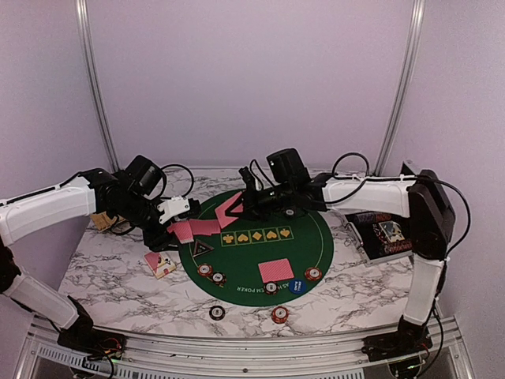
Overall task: Distribute texas hold em gaming equipment
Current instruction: Place the poker card in the community card area, then adjust the poker card in the community card area.
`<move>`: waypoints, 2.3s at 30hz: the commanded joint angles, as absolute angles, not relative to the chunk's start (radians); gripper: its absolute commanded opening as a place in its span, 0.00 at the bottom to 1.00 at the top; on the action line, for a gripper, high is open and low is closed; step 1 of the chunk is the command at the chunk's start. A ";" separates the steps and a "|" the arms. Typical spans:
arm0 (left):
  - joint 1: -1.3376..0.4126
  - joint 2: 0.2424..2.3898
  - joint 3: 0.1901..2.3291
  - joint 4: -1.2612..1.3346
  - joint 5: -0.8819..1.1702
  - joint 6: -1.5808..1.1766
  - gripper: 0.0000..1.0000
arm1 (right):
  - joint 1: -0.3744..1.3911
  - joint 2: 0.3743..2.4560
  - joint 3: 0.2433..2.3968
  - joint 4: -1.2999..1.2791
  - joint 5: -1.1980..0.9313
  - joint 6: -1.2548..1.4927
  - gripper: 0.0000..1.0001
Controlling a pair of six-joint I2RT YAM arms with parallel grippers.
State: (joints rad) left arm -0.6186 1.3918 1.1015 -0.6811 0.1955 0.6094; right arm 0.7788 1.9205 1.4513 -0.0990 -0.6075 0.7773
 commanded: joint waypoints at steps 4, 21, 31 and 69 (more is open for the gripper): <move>-0.601 1.355 1.090 -0.668 0.194 0.596 0.01 | 0.781 1.992 1.737 -0.670 -0.060 0.373 0.00; -0.571 1.320 1.071 -0.699 0.207 0.596 0.01 | 0.950 2.322 2.063 -0.861 0.777 0.105 0.00; -0.571 1.330 1.082 -0.701 0.222 0.592 0.01 | 1.006 2.431 2.061 -0.772 0.738 0.024 0.00; -0.571 1.331 1.097 -0.701 0.249 0.584 0.02 | 0.866 2.056 1.542 -0.419 -0.074 0.356 0.92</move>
State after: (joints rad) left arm -0.5747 1.3514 1.0779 -0.6861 0.2276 0.5896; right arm 0.9764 2.1769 1.6516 -0.5453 0.1589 0.1947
